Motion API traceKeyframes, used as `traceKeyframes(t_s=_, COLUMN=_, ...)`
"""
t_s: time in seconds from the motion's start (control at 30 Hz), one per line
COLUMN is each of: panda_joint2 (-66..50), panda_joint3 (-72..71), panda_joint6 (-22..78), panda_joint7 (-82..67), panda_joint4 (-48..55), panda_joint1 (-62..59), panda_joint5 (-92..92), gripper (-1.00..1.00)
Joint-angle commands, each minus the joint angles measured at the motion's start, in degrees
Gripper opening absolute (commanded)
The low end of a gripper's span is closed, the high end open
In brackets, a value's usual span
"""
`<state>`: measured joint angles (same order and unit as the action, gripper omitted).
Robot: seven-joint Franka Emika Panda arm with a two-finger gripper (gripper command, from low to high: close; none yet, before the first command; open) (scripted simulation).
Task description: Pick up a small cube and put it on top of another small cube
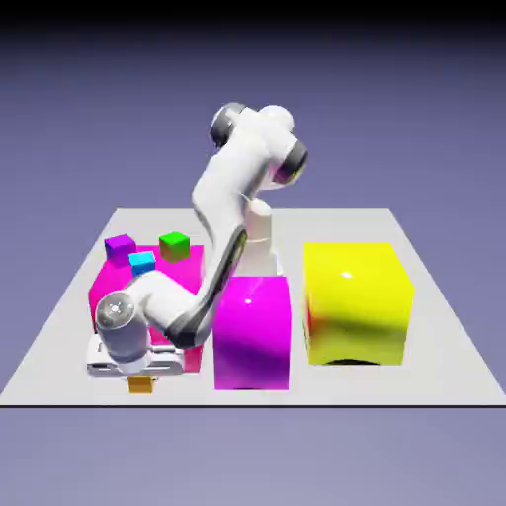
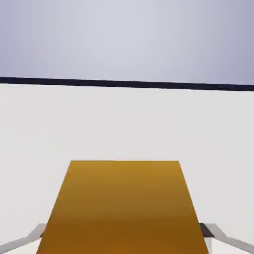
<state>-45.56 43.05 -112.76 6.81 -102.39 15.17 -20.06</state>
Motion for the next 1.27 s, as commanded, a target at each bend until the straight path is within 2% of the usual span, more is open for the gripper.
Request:
traceKeyframes(t_s=0.0, panda_joint2=1.7, panda_joint3=-0.8, panda_joint6=0.2, panda_joint7=-0.1, panda_joint4=2.0, panda_joint1=-0.3, panda_joint5=-0.5, gripper=-1.0)
traceKeyframes(t_s=0.73, panda_joint2=46.6, panda_joint3=-4.9, panda_joint6=26.2, panda_joint7=26.4, panda_joint4=-9.7, panda_joint1=-17.9, panda_joint5=26.1, gripper=-1.0)
traceKeyframes(t_s=0.97, panda_joint2=47.6, panda_joint3=-4.6, panda_joint6=16.3, panda_joint7=27.2, panda_joint4=-20.3, panda_joint1=-18.2, panda_joint5=26.9, gripper=-1.0)
traceKeyframes(t_s=1.0, panda_joint2=47.6, panda_joint3=-4.6, panda_joint6=16.3, panda_joint7=27.2, panda_joint4=-20.3, panda_joint1=-18.2, panda_joint5=26.9, gripper=1.0)
traceKeyframes(t_s=1.23, panda_joint2=46.6, panda_joint3=-4.9, panda_joint6=26.2, panda_joint7=26.4, panda_joint4=-9.7, panda_joint1=-17.9, panda_joint5=26.1, gripper=1.0)
